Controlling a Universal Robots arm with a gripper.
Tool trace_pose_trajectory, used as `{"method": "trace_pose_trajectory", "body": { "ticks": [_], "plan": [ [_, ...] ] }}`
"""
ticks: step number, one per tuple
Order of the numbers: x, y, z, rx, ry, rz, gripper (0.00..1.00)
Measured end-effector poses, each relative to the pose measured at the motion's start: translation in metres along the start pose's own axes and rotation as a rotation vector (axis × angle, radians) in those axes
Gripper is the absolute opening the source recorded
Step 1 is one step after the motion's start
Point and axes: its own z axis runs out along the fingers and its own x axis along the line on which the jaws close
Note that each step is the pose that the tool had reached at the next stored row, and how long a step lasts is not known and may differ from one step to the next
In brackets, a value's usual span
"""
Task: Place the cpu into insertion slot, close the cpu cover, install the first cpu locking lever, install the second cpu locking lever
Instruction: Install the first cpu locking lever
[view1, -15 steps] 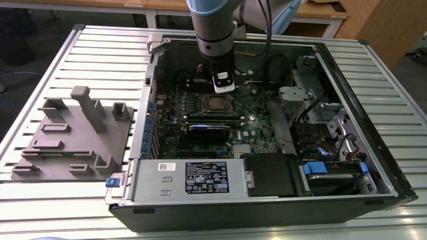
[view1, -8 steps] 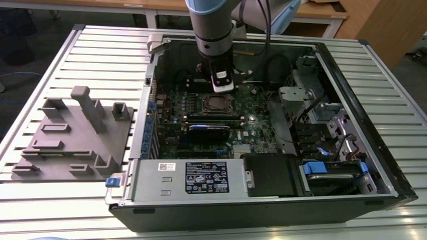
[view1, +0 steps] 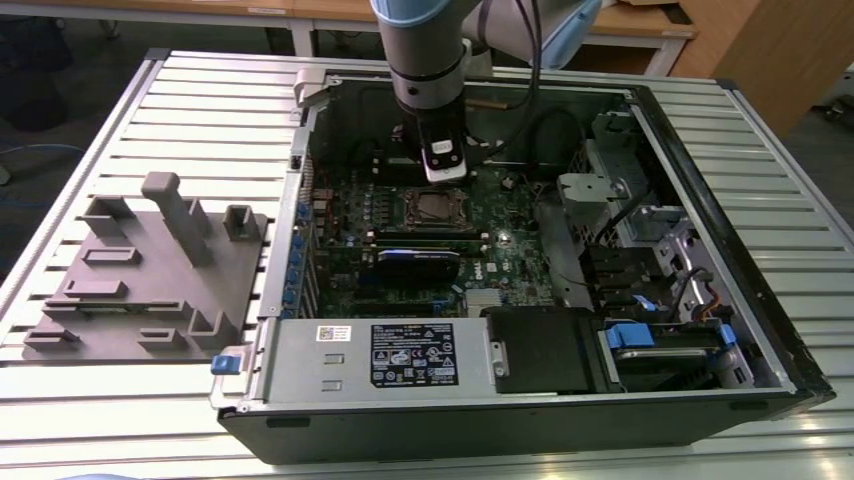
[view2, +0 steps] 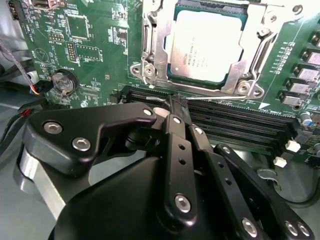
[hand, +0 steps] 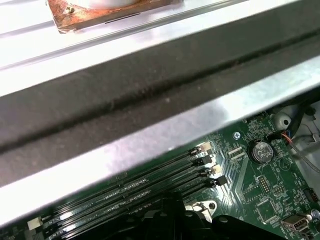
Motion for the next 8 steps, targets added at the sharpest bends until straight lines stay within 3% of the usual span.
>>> {"method": "trace_pose_trajectory", "body": {
  "ticks": [3,8],
  "plan": [
    [0.0001,0.0000,0.0000,-0.0012,0.0006,0.000,0.10],
    [0.0009,-0.0003,-0.0002,-0.0112,0.0049,0.003,0.10]
  ]
}}
